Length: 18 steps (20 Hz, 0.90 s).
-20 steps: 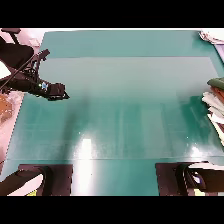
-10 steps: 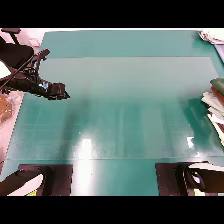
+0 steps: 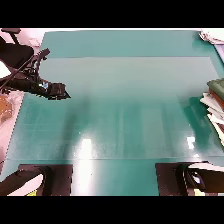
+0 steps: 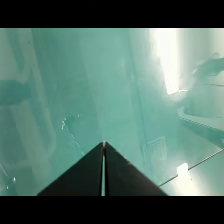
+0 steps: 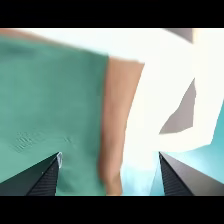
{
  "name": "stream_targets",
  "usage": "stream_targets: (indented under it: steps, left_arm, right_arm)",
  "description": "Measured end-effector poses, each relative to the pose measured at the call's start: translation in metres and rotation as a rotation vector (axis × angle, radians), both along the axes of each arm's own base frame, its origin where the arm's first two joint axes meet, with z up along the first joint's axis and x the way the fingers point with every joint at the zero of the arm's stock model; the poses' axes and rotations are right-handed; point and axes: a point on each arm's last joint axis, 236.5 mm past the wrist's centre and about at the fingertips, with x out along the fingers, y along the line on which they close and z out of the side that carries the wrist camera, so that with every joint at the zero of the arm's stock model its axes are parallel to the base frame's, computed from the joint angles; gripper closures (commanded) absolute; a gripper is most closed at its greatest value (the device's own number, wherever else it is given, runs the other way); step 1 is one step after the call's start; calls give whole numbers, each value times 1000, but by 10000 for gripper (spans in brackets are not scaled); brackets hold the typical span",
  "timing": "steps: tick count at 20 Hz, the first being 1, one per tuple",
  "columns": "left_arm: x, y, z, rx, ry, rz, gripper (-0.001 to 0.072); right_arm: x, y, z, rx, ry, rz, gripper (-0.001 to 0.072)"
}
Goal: Fold the shirts.
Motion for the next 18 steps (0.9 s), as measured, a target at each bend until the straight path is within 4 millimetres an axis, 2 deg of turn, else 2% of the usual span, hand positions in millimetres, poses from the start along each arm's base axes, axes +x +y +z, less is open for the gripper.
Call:
stream_targets:
  steps: [2, 4, 6, 7, 8, 10, 12, 15, 18]
  left_arm:
    - [3, -1, 4, -4, -20, 1, 676]
    - [9, -4, 14, -22, -54, -3, 676]
    - [14, -13, 32, -61, -112, -32, 677]
    - [16, -20, 45, -87, -151, -54, 676]
    - [18, -24, 57, -105, -187, -75, 676]
    - [21, -31, 81, -132, -257, -110, 676]
    - [20, -36, 99, -145, -304, -141, 676]
    - [13, -40, 112, -151, -329, -189, 676]
    - [4, -43, 115, -140, -342, -253, 676]
  right_arm:
    - [17, -7, 42, -133, -60, 29, 679]
    - [54, 4, 79, -228, -171, 149, 688]
    - [104, 39, 102, -257, -308, 334, 689]
    - [130, 66, 108, -247, -366, 448, 689]
    - [158, 99, 110, -217, -422, 579, 689]
    - [199, 176, 105, -119, -479, 858, 689]
    - [224, 259, 98, -16, -499, 1142, 689]
    - [239, 383, 89, 58, -495, 1588, 689]
    - [234, 484, 72, 53, -447, 1931, 688]
